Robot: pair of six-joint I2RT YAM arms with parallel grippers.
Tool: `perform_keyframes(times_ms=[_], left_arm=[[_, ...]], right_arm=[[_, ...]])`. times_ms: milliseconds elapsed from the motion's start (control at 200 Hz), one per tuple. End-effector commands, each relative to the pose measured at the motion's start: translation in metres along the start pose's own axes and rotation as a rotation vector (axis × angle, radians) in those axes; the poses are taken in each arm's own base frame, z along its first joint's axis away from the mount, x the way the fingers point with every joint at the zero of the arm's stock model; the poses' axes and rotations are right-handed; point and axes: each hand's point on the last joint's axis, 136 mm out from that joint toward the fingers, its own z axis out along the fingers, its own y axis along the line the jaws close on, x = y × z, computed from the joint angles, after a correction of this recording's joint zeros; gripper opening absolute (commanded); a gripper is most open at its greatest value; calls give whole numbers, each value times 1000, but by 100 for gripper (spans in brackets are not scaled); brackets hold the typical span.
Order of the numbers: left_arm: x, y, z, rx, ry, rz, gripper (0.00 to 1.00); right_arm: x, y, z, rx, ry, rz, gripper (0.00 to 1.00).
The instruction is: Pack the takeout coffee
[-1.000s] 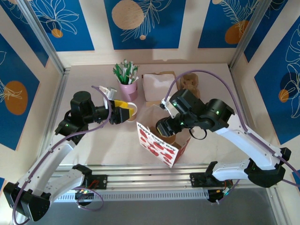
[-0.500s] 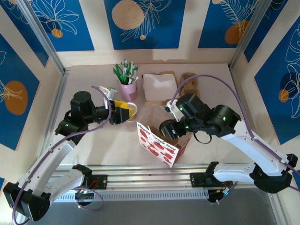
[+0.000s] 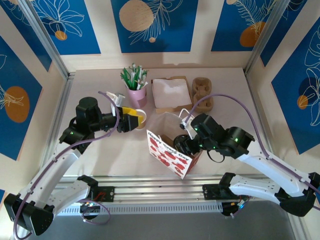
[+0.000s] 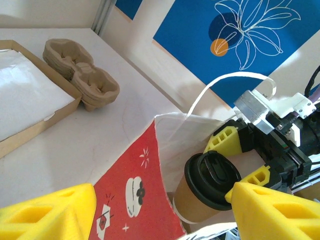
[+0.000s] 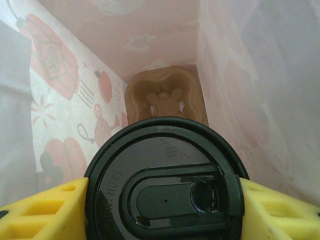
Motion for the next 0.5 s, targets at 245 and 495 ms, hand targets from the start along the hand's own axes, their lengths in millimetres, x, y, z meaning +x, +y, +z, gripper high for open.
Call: perform_keyframes(times_ms=[245,495], left_arm=[[-4,-16,7,141,9,-36,72],[0,-24,21,224,63,-75,74]], right_arm=[[-1,-5,12,-6,-36,38,42],[0,-7,13,-7,-30,40,42]])
